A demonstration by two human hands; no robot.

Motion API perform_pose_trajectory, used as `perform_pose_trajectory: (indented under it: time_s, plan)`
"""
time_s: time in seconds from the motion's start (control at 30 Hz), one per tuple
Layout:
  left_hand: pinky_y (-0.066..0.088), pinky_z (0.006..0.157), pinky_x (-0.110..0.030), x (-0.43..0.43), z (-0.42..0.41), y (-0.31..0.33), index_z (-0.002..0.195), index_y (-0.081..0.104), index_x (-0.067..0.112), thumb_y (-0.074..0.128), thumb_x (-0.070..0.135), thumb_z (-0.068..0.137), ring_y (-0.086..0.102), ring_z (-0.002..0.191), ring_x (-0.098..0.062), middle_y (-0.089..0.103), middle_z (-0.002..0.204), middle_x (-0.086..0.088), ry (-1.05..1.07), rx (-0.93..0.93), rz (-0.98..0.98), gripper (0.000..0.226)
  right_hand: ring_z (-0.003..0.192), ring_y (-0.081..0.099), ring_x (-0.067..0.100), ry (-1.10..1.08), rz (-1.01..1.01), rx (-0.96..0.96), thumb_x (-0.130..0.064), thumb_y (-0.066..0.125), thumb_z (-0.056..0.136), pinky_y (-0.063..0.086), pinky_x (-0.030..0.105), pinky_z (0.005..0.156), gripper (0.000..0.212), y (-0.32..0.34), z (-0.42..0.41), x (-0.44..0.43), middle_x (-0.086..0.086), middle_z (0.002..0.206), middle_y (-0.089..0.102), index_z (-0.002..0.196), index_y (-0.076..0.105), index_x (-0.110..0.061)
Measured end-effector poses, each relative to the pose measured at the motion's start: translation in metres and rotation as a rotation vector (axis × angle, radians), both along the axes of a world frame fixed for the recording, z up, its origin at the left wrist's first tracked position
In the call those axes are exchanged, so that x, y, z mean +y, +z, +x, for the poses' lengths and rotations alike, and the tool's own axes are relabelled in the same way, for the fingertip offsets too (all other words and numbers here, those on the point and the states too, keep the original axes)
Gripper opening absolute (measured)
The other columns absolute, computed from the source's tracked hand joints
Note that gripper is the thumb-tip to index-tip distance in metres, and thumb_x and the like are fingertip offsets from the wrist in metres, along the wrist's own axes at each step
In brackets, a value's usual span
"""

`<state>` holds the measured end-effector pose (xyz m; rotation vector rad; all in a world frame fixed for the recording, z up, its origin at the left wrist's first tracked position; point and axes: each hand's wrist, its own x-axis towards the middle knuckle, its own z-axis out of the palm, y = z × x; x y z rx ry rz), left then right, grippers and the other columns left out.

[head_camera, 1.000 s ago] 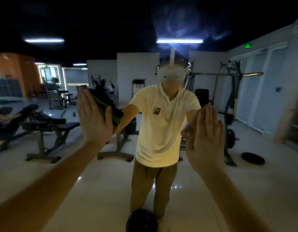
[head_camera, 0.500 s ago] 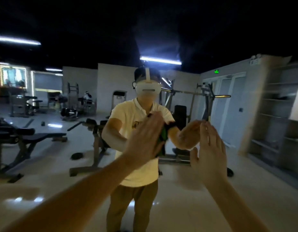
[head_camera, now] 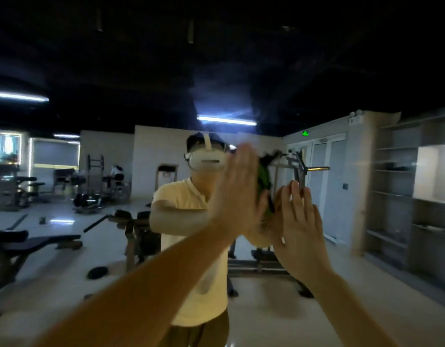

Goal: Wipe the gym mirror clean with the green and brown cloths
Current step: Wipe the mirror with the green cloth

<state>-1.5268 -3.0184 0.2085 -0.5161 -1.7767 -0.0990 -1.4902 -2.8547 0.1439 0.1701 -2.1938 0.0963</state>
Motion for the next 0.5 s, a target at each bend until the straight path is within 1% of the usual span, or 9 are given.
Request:
perform_pose_trajectory:
  time_s: [0.07,0.1,0.17,0.23,0.27,0.3,0.37,0.4,0.5]
  plan:
    - [-0.002,0.129,-0.049,0.027,0.001,-0.006,0.163,0.0,-0.001,0.021,0.049,0.108,-0.008,0.159,-0.036,-0.004,0.17,-0.024,0.09,-0.006,-0.245,0.077,0.158,-0.017,0.022,0.035,-0.057,0.009,-0.05,0.02,0.098,0.008,0.053,0.127,0.078,0.001,0.004,0.0,0.004,0.173,-0.012,0.165,-0.003,-0.017]
    - [-0.003,0.129,-0.049,0.025,-0.001,-0.005,0.162,-0.001,-0.001,0.015,0.049,0.108,-0.009,0.159,-0.035,-0.007,0.17,-0.024,0.117,0.012,-0.318,0.076,0.159,-0.011,0.022,0.035,-0.073,0.011,-0.043,0.024,0.099,0.013,0.055,0.127,0.075,0.003,0.007,0.001,0.005,0.173,-0.004,0.166,0.004,-0.016]
    - [0.0,0.129,-0.048,-0.002,-0.002,0.004,0.163,0.001,0.003,0.02,0.054,0.107,-0.005,0.159,-0.033,-0.001,0.171,-0.021,0.135,0.046,-0.339,0.079,0.159,0.01,0.029,0.041,-0.071,0.032,-0.035,0.034,0.098,0.023,0.058,0.125,0.071,0.011,0.014,0.004,0.009,0.171,0.015,0.164,0.02,-0.011]
    - [0.004,0.13,-0.048,-0.044,-0.001,0.014,0.164,0.007,0.006,0.038,0.055,0.104,0.001,0.159,-0.03,0.009,0.171,-0.017,0.091,0.028,-0.217,0.083,0.156,0.022,0.032,0.043,-0.078,0.064,-0.032,0.044,0.094,0.022,0.055,0.125,0.074,0.023,0.019,0.004,0.01,0.169,0.023,0.161,0.027,-0.007]
    - [0.007,0.13,-0.048,-0.069,-0.001,0.02,0.163,0.01,0.007,0.045,0.053,0.103,0.004,0.159,-0.029,0.013,0.171,-0.016,0.064,0.03,-0.142,0.084,0.157,0.02,0.032,0.024,-0.081,0.063,-0.035,0.043,0.093,0.018,0.053,0.125,0.077,0.03,0.02,0.002,0.01,0.17,0.02,0.162,0.025,-0.007]
    - [0.009,0.13,-0.049,-0.093,-0.001,0.028,0.163,0.01,0.007,0.047,0.05,0.102,0.005,0.159,-0.029,0.013,0.171,-0.016,0.055,0.042,-0.078,0.083,0.158,0.015,0.03,-0.003,-0.081,0.056,-0.041,0.036,0.093,0.016,0.051,0.126,0.079,0.036,0.019,-0.001,0.009,0.171,0.014,0.163,0.02,-0.008]
    - [0.011,0.13,-0.05,-0.136,0.0,0.047,0.164,0.008,0.003,0.039,0.047,0.107,0.003,0.16,-0.031,0.009,0.171,-0.019,0.11,0.082,-0.006,0.078,0.159,0.004,0.029,-0.054,-0.065,0.031,-0.051,0.022,0.091,0.015,0.053,0.127,0.085,0.044,0.013,-0.007,0.009,0.172,0.0,0.164,0.008,-0.009]
    - [0.01,0.13,-0.051,-0.152,-0.002,0.056,0.163,0.007,0.0,0.033,0.046,0.109,0.002,0.16,-0.033,0.006,0.171,-0.021,0.147,0.095,0.028,0.076,0.159,-0.001,0.029,-0.075,-0.055,0.014,-0.054,0.019,0.09,0.015,0.053,0.127,0.088,0.044,0.009,-0.011,0.009,0.172,-0.006,0.163,0.002,-0.009]
    - [0.007,0.129,-0.051,-0.156,-0.007,0.072,0.161,0.007,-0.006,0.028,0.045,0.108,0.003,0.159,-0.036,0.006,0.17,-0.026,0.194,0.102,0.196,0.077,0.157,-0.016,0.026,-0.088,-0.025,-0.052,-0.068,0.006,0.081,0.007,0.05,0.128,0.098,0.044,0.009,-0.014,0.008,0.169,-0.021,0.159,-0.016,-0.013]
